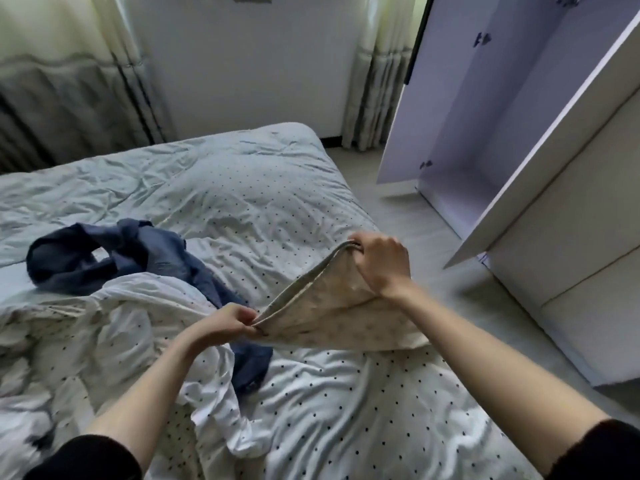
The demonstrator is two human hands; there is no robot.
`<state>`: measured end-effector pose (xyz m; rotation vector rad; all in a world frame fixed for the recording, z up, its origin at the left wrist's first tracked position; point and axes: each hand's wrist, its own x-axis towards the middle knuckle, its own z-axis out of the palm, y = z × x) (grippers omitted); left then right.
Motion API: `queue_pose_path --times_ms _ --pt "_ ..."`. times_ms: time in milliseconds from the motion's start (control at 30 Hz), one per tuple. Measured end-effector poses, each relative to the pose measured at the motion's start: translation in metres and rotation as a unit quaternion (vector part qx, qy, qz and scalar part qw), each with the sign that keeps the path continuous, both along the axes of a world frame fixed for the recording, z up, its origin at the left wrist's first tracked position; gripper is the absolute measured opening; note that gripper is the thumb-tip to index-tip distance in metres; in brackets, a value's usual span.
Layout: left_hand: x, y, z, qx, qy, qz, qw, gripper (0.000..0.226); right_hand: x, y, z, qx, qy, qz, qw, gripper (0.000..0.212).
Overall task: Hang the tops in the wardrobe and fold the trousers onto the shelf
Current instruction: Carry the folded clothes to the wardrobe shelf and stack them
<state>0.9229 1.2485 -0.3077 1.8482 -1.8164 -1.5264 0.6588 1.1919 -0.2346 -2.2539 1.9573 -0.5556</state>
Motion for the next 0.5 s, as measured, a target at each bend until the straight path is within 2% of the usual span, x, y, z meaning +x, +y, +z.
queue_pose_path --times_ms 133,233,333,400,500 --pt "-0.003 -0.001 0.022 -0.009 0.094 0.077 0.993 0.012 0.038 -0.059 0.017 -0.069 0.059 -0.005 0.996 0.027" --pt "0.01 0.006 0.02 0.012 0.141 0.164 0.976 0.008 0.097 -0.097 0.016 -0.063 0.104 0.035 0.992 0.029" --pt "0.032 0.019 -0.009 0.054 0.158 0.249 0.954 0.007 0.173 -0.119 -0.014 0.037 0.06 0.162 0.984 0.032" --pt "0.044 0.032 -0.033 0.103 0.141 0.277 0.945 0.005 0.209 -0.113 -0.045 0.135 -0.001 0.244 0.96 0.038" --pt "0.054 0.055 -0.075 0.189 0.115 0.308 0.925 0.009 0.233 -0.082 -0.103 0.241 -0.028 0.309 0.92 0.055"
